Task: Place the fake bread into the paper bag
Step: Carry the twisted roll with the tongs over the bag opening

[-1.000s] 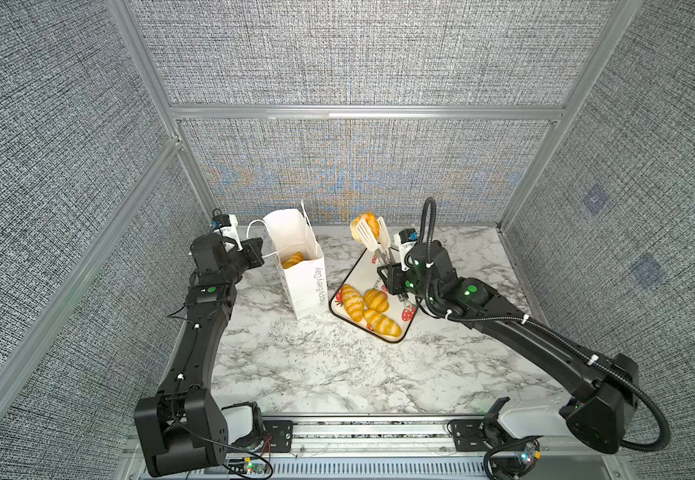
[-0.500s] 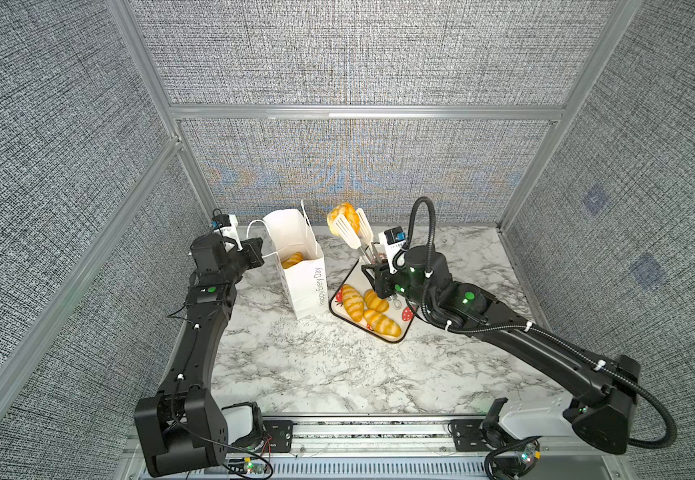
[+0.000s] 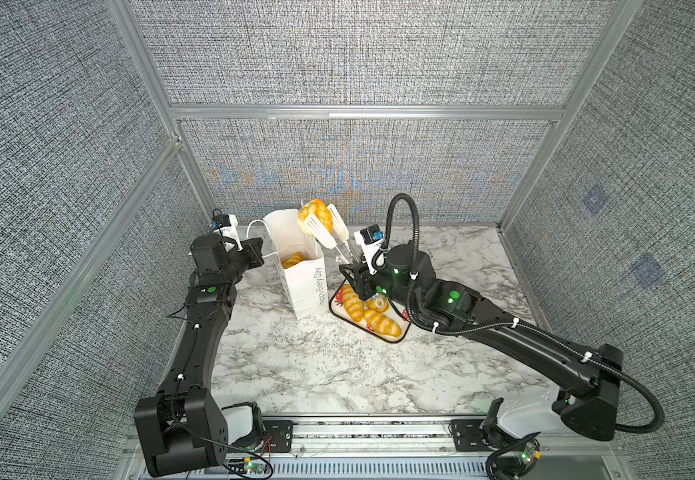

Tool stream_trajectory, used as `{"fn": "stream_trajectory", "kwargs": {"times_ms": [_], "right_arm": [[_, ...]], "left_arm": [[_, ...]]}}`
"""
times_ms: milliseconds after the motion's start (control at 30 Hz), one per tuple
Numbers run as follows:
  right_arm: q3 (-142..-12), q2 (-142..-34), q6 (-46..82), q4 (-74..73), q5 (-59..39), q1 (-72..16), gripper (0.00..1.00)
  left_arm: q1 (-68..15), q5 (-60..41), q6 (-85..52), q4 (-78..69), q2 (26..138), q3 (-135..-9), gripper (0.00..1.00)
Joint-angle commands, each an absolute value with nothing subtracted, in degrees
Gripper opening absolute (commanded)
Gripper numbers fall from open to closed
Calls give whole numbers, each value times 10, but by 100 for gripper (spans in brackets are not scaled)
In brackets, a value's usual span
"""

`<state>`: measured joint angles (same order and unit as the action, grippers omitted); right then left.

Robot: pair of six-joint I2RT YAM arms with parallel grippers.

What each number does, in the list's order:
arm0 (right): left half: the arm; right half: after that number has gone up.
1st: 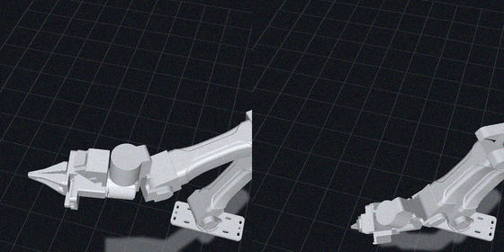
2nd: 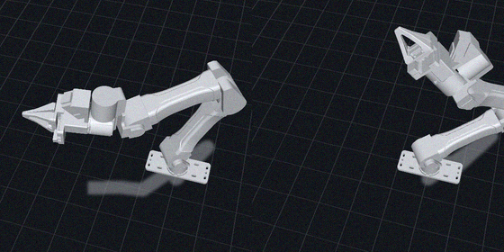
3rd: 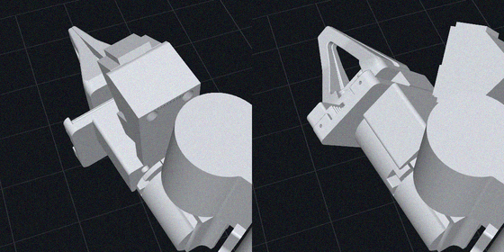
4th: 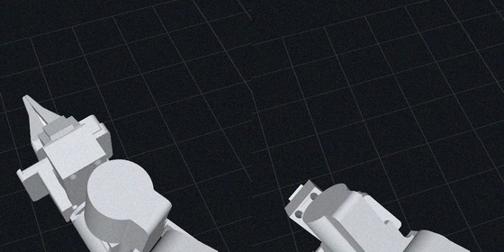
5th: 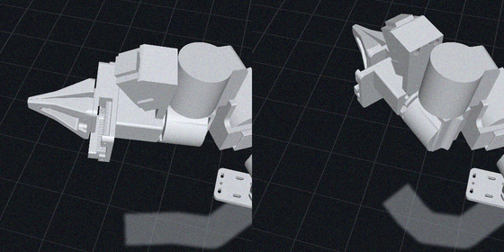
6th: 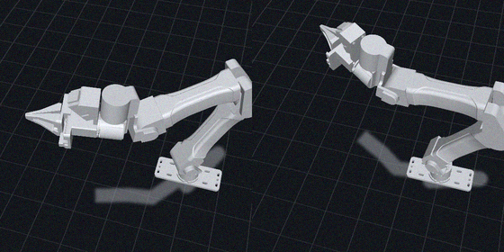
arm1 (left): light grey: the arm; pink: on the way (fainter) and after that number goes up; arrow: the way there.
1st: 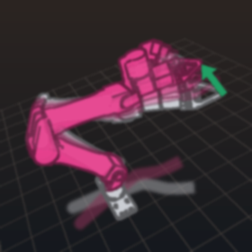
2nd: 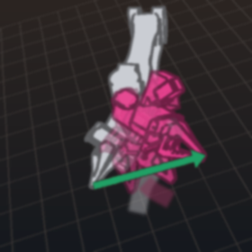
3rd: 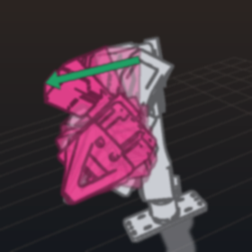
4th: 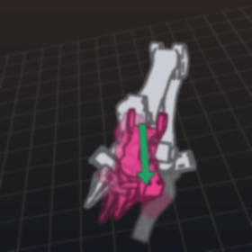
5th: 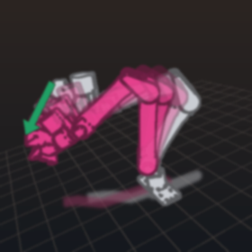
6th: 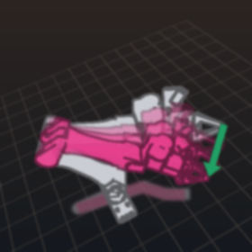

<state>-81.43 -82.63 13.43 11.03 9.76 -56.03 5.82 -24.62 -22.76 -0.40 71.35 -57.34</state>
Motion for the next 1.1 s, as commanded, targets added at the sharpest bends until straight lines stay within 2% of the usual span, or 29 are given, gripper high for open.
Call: {"fn": "stream_trajectory", "kwargs": {"times_ms": [0,367,1067], "right_arm": [[-831,-838,121,82,94,-571,40],[-865,-888,122,88,82,-596,40],[-923,-975,177,155,102,-585,40]], "left_arm": [[60,-254,-228,-23,713,-572,0],[60,-255,-229,-23,711,-571,0],[60,-255,-229,-24,711,-572,0]]}}
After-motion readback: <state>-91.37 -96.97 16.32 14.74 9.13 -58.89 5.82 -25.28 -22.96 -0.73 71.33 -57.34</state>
